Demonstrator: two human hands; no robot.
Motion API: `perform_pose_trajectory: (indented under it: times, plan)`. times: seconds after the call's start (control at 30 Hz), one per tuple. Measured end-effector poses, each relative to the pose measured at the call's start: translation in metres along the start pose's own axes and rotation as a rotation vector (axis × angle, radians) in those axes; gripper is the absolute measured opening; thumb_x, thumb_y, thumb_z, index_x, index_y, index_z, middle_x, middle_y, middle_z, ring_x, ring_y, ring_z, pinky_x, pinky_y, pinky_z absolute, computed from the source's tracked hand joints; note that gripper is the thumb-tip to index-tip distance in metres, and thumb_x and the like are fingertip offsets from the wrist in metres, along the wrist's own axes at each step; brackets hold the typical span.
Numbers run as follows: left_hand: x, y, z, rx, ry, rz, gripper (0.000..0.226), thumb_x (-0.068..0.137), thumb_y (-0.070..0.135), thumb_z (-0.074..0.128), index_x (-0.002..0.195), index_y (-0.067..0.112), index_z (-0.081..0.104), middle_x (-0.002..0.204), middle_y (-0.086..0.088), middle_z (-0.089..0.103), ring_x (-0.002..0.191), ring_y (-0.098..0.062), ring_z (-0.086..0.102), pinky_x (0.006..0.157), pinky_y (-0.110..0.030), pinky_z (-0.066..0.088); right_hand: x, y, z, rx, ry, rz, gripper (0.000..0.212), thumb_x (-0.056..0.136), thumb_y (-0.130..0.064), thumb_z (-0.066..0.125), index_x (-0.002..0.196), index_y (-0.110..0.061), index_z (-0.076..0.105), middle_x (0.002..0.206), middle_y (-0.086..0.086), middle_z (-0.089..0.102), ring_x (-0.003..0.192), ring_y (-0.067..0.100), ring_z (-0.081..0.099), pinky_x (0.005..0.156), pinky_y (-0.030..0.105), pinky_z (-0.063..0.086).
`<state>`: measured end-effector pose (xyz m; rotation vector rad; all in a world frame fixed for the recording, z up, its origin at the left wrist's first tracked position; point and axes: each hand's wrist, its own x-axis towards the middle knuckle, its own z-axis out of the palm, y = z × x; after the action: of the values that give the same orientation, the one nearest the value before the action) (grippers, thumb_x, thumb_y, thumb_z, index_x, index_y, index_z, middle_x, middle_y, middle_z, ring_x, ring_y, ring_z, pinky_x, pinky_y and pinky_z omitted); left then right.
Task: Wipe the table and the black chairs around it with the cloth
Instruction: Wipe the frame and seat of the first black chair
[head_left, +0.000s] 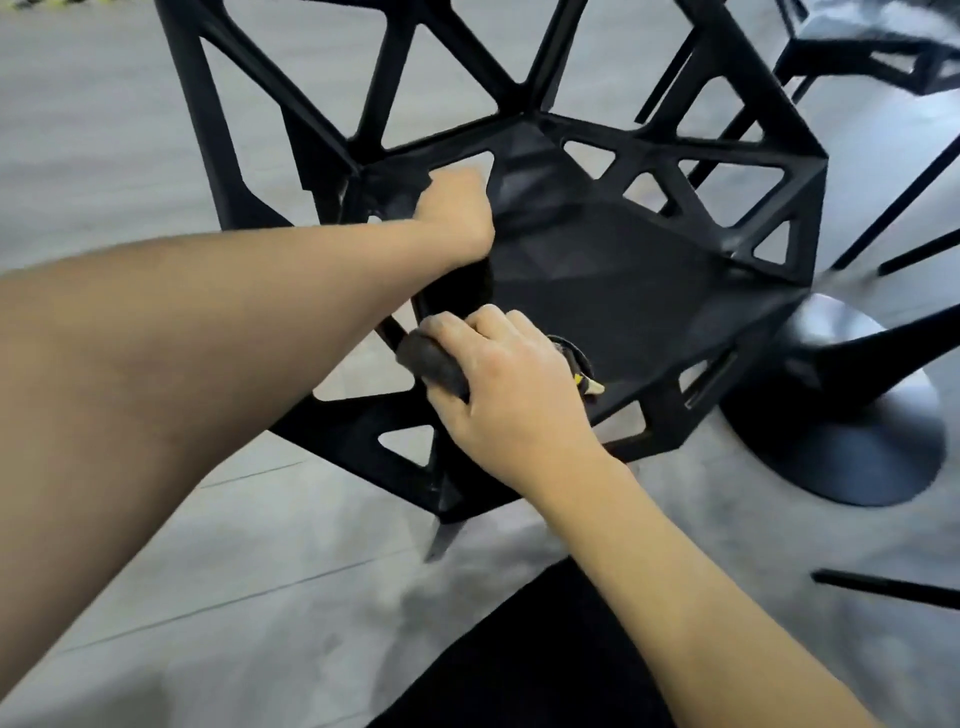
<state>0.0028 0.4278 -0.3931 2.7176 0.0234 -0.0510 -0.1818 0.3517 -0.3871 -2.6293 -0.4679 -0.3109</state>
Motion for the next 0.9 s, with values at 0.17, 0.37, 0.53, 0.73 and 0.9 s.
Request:
perform_pose_trajectory:
  times: [0.17,0.37,0.53,0.73,0.9]
  plan:
    - [-0.004,0.003,0.002,0.06,-0.002,0.083,0.034,0.093,0.007,0.046,0.126,0.008,0.054,0.125,-0.019,0.059,0.117,-0.036,0.057,0.095,-0.041,0.046,-0.072,-0.037,0.003,0.069,0.128,0.037,0.04,0.085,-0.027,0.067,0.124,-0.018,0.067,0.105,0.006,0.062,0.088,0.027,0.054,0.08,0.039,0.048]
    - [-0.029,0.007,0.007,0.304,-0.139,0.131,0.05,0.094,0.007,0.046,0.144,0.007,0.036,0.152,-0.021,0.029,0.134,-0.041,0.037,0.11,-0.047,0.033,-0.097,-0.023,-0.001,-0.037,0.149,-0.158,0.039,0.088,-0.025,0.062,0.127,-0.02,0.068,0.113,0.007,0.064,0.089,0.029,0.056,0.082,0.043,0.049]
    - [-0.073,0.005,0.01,0.187,-0.13,0.2,0.04,0.1,0.015,0.04,0.139,0.006,0.041,0.148,-0.019,0.037,0.126,-0.046,0.047,0.105,-0.054,0.038,-0.083,0.047,-0.014,-0.118,0.325,0.054,0.042,0.084,-0.022,0.068,0.126,-0.015,0.067,0.114,0.011,0.062,0.095,0.031,0.057,0.083,0.047,0.048]
    - [-0.154,0.003,0.007,0.021,-0.073,0.301,0.039,0.105,0.019,0.037,0.141,0.008,0.048,0.152,-0.015,0.042,0.139,-0.033,0.039,0.114,-0.043,0.03,-0.066,0.087,-0.02,-0.036,0.555,0.377,0.041,0.09,-0.021,0.065,0.131,-0.016,0.064,0.12,0.009,0.058,0.107,0.028,0.056,0.097,0.04,0.041]
    - [-0.177,-0.006,0.018,0.285,-0.123,0.406,0.056,0.103,0.031,0.036,0.156,0.014,0.03,0.163,-0.008,0.026,0.15,-0.03,0.025,0.124,-0.04,0.018,-0.096,0.045,0.002,-0.056,0.508,0.093,0.034,0.098,-0.031,0.059,0.128,-0.018,0.07,0.126,0.013,0.064,0.106,0.032,0.061,0.093,0.043,0.045]
